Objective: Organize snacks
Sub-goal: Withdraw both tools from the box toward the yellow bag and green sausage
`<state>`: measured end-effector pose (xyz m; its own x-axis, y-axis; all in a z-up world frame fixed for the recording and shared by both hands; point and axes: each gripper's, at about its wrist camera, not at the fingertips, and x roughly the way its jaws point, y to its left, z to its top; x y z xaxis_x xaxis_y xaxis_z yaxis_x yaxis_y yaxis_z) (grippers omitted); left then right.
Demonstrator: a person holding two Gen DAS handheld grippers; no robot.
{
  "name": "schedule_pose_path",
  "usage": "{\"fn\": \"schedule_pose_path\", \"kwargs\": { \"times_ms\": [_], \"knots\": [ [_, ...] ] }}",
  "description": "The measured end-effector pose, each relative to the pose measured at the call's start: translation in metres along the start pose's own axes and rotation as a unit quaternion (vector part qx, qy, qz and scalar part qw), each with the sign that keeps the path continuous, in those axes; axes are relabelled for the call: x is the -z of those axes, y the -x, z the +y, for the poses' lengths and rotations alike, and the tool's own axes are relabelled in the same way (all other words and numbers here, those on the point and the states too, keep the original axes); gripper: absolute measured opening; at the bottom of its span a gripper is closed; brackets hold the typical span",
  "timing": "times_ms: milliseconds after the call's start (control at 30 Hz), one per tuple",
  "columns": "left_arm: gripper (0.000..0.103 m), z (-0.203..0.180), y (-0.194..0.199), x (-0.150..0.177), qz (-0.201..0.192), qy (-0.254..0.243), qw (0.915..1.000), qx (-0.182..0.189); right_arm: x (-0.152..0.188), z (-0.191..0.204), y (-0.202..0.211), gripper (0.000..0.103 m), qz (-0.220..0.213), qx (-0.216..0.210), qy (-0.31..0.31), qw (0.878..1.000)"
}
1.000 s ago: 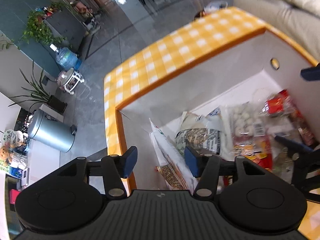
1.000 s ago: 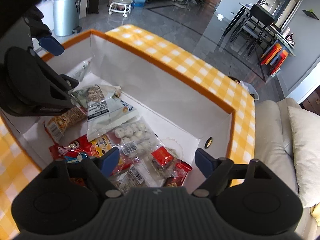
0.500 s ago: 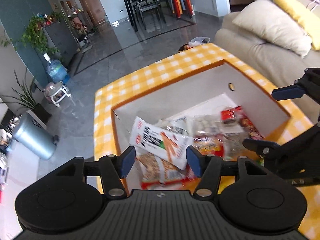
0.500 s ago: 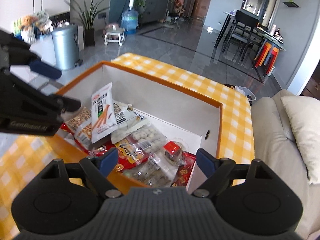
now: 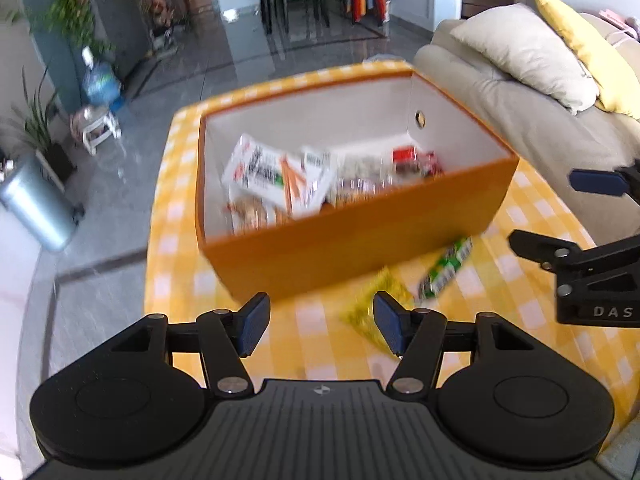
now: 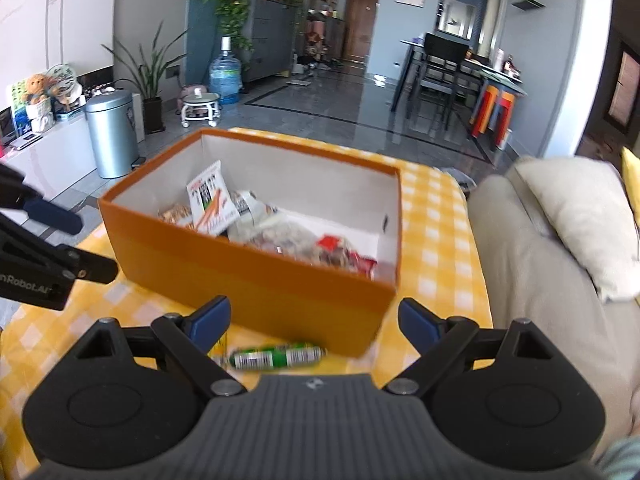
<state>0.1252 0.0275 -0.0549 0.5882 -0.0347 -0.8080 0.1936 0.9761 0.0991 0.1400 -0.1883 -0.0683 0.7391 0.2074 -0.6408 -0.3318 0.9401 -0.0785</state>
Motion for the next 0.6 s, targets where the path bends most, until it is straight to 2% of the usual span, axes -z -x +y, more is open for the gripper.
{"fn": "schedule_pose_path", "kwargs": {
  "times_ms": [267, 600],
  "knots": [
    [0.07, -0.003, -0.013, 0.034, 0.033, 0.028, 0.9991, 0.005, 0.048, 0.003, -0.006, 0.088, 0.025, 0.016, -0.019, 0.999],
    [0.07, -0.012, -0.023, 0.047, 0.034, 0.045, 0.9982, 0.017, 0.078, 0.008, -0.027, 0.087, 0.058, 0.002, -0.017, 0.998]
  ]
}}
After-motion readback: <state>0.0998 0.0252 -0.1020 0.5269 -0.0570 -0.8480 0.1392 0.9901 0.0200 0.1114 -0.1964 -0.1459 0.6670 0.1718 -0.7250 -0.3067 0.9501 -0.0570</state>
